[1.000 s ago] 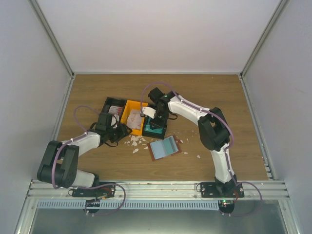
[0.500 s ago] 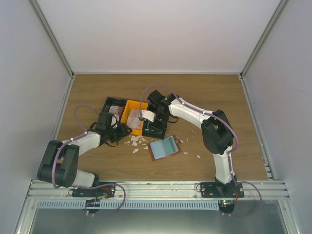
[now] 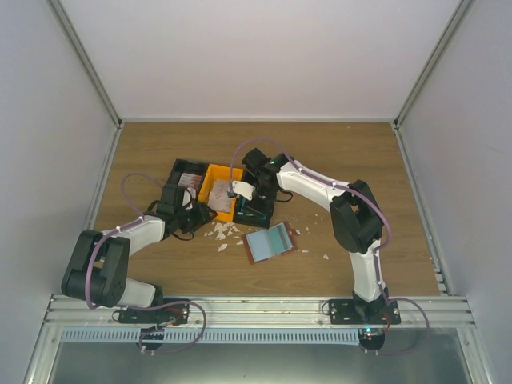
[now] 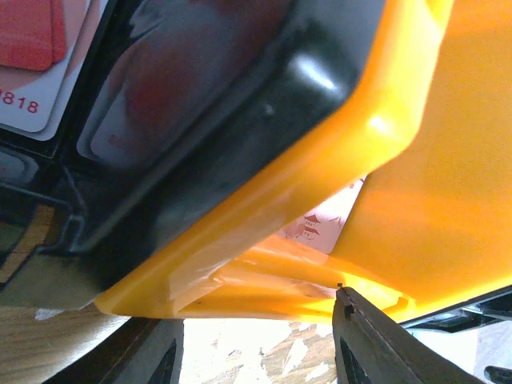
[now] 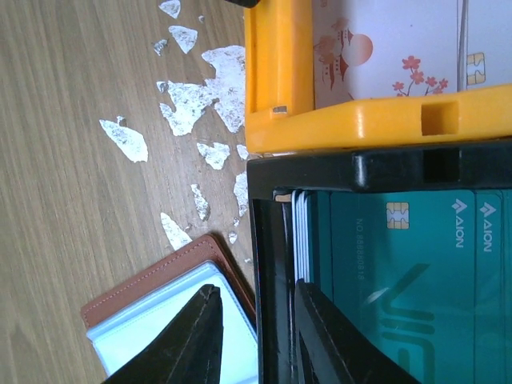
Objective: Put the credit cards into the card holder
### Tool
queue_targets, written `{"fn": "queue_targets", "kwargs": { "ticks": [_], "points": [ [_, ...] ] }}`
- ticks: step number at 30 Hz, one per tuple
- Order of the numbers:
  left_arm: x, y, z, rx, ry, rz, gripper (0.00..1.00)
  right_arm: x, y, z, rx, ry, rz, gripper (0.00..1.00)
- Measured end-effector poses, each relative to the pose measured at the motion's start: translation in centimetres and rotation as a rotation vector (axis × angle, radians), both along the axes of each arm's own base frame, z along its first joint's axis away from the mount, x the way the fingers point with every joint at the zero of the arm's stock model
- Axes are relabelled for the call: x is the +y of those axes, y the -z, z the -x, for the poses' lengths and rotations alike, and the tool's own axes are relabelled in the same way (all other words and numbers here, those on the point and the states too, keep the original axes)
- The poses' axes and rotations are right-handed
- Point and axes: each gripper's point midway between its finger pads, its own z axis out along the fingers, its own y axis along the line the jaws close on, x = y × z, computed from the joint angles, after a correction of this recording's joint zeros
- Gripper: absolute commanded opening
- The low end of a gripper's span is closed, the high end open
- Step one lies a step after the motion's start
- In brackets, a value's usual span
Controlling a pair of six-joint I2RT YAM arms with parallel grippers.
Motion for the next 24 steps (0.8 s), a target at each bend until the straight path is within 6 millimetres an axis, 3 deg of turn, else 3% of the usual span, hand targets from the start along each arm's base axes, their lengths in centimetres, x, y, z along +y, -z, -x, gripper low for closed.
{"fn": "queue_targets", "kwargs": {
  "ticks": [15, 24],
  "points": [
    [0.0, 0.0, 0.0, 0.000, 0.001, 0.000, 0.52, 0.8, -0.8, -2.4, -0.105, 0.058, -0.025, 0.54],
    [-0.2, 0.0, 0.0, 0.002, 0.006, 0.009, 0.52, 0.4, 1.5, -1.2, -0.052, 0.039, 0.013, 0.62]
  ]
}}
